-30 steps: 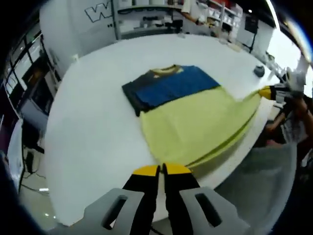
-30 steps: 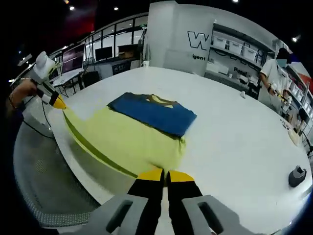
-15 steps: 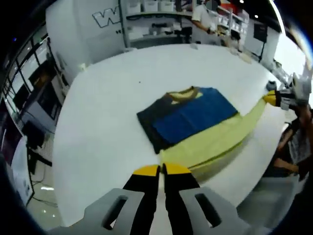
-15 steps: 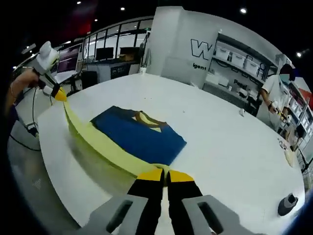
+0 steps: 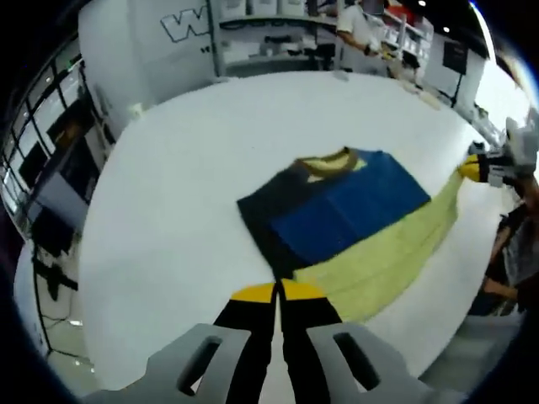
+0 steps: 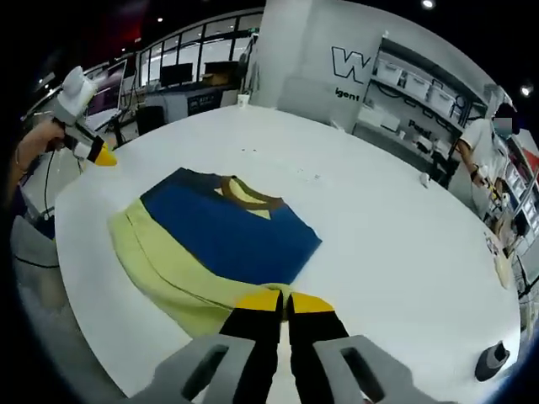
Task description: Fold the garment on the visible template until the final outline fits inside the template.
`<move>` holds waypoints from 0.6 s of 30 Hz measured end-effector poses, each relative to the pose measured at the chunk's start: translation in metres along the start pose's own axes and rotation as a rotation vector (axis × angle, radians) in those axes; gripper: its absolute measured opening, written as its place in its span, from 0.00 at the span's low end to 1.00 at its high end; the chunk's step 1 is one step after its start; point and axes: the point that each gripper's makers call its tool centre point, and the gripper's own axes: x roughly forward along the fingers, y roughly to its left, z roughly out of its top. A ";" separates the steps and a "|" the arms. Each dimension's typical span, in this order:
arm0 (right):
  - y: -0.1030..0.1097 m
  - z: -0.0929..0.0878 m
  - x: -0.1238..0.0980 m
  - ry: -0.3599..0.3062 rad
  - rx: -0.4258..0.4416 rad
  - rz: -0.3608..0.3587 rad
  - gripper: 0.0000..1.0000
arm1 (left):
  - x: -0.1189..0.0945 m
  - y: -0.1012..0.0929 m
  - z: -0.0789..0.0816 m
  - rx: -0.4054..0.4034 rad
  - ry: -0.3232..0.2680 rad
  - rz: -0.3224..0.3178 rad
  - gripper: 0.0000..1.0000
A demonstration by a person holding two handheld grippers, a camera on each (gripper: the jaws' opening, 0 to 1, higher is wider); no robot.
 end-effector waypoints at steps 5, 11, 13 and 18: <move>0.003 -0.007 0.000 0.011 0.008 0.011 0.00 | 0.014 -0.012 -0.016 0.001 0.002 -0.033 0.14; -0.001 -0.012 0.006 0.016 0.028 0.009 0.00 | 0.035 -0.027 -0.027 -0.020 -0.003 -0.127 0.32; 0.002 -0.014 0.004 0.016 0.029 0.008 0.00 | 0.039 -0.031 -0.027 -0.037 -0.015 -0.151 0.30; -0.001 -0.023 0.009 0.035 0.041 0.008 0.00 | 0.052 -0.026 -0.034 -0.059 0.004 -0.149 0.24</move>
